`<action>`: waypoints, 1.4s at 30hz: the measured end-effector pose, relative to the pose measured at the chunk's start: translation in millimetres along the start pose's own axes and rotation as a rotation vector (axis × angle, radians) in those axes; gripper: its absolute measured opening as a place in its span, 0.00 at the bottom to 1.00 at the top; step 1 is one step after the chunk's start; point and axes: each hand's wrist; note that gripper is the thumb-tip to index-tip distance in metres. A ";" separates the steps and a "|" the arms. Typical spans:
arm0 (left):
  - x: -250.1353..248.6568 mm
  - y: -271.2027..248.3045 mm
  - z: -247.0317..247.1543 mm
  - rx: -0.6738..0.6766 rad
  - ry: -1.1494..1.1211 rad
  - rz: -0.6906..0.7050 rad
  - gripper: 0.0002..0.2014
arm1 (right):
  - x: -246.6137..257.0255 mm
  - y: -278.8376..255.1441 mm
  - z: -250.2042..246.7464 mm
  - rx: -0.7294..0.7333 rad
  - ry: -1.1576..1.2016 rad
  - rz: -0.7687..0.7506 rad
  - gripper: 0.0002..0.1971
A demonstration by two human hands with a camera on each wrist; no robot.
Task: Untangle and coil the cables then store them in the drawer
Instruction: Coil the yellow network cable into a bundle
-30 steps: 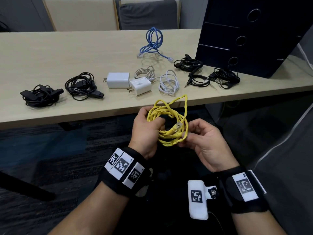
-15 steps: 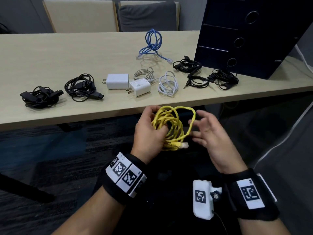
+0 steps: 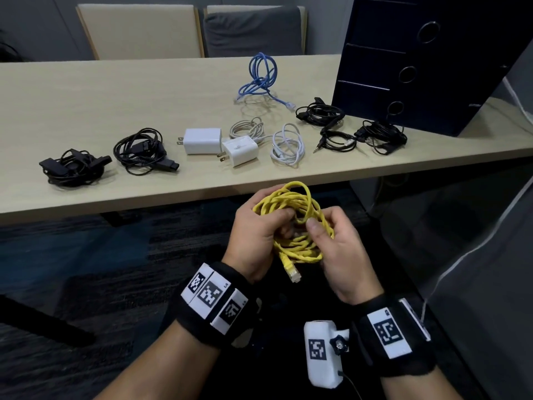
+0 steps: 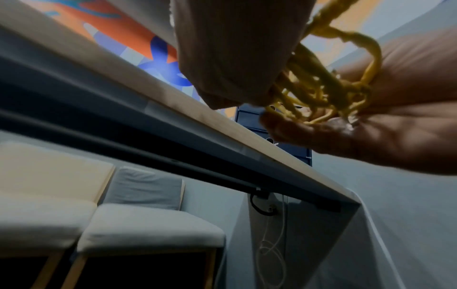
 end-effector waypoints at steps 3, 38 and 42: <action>5.9 -4.3 -0.2 -0.026 -0.103 -0.098 0.20 | 5.8 -1.6 2.0 -0.015 0.007 -0.041 0.15; -7.6 -4.9 -7.1 0.301 0.317 -0.047 0.24 | 25.0 -1.2 -18.2 -0.217 -0.171 -0.041 0.09; -7.4 -5.2 -5.5 0.294 0.353 -0.045 0.26 | 26.4 -2.5 -12.1 -0.327 -0.183 -0.067 0.09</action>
Point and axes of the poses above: each hand's wrist, its own y-axis towards the middle knuckle, its own z-axis out of the palm, x = y × z, and after that the axes turned 14 degrees about z, right-handed
